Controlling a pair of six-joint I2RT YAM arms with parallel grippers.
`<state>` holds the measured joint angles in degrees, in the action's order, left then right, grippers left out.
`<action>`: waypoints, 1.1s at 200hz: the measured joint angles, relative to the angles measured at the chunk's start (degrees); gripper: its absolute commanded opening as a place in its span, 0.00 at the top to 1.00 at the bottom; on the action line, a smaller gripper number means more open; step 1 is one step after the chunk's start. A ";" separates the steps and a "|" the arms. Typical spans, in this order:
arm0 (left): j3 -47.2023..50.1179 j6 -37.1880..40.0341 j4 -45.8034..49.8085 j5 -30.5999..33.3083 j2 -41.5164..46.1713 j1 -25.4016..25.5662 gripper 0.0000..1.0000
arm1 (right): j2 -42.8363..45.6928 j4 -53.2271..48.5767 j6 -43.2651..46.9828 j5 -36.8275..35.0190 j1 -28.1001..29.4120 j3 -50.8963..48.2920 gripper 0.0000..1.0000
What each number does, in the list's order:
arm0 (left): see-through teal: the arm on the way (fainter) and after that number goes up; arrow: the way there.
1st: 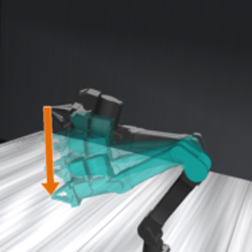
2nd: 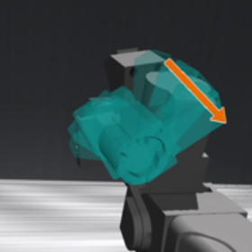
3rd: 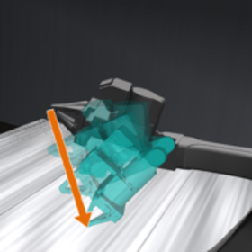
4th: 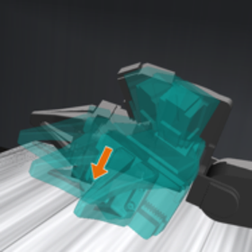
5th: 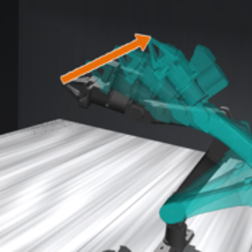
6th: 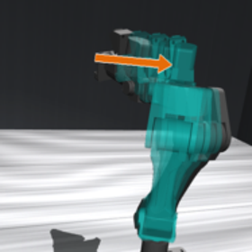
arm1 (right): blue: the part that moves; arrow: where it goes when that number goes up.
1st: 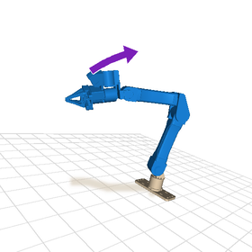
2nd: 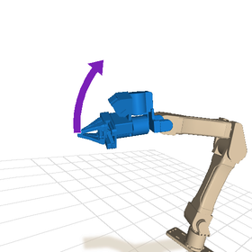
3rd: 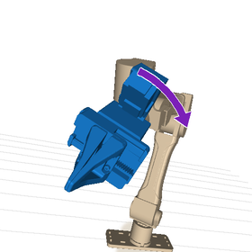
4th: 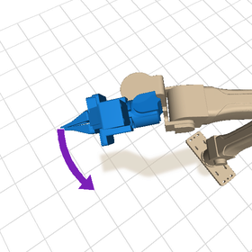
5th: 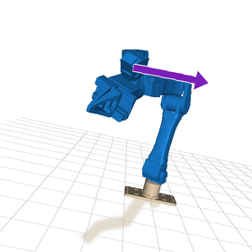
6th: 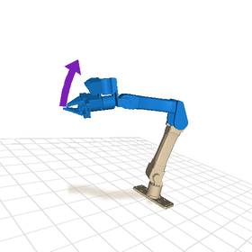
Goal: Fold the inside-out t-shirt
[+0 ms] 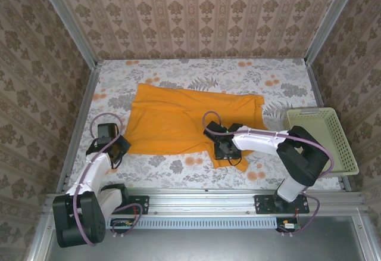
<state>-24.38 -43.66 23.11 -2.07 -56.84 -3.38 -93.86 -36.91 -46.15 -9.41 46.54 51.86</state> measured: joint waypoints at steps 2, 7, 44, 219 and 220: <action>0.00 0.00 0.00 -0.15 0.00 0.00 1.00 | 0.26 -0.07 -0.07 -0.02 0.28 -0.15 0.47; 0.00 0.00 0.00 -0.35 0.00 -0.02 1.00 | 0.94 -0.35 -0.13 -0.02 0.90 -0.59 0.46; 0.00 0.00 -0.07 -1.51 -0.11 -0.04 1.00 | 13.20 -5.53 -4.20 -0.48 6.78 -5.84 0.46; 0.00 0.20 -0.61 -3.54 -0.11 1.27 1.00 | 27.06 -1.05 -16.96 3.08 -1.92 -21.92 0.80; 0.00 0.20 -0.61 -3.52 -0.11 1.31 1.00 | 27.26 -1.09 -17.18 3.08 -1.92 -21.92 0.82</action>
<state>-24.38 -43.46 22.50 -5.58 -56.95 -2.07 -66.61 -38.00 -63.33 -6.33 44.62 29.93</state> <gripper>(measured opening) 0.056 0.272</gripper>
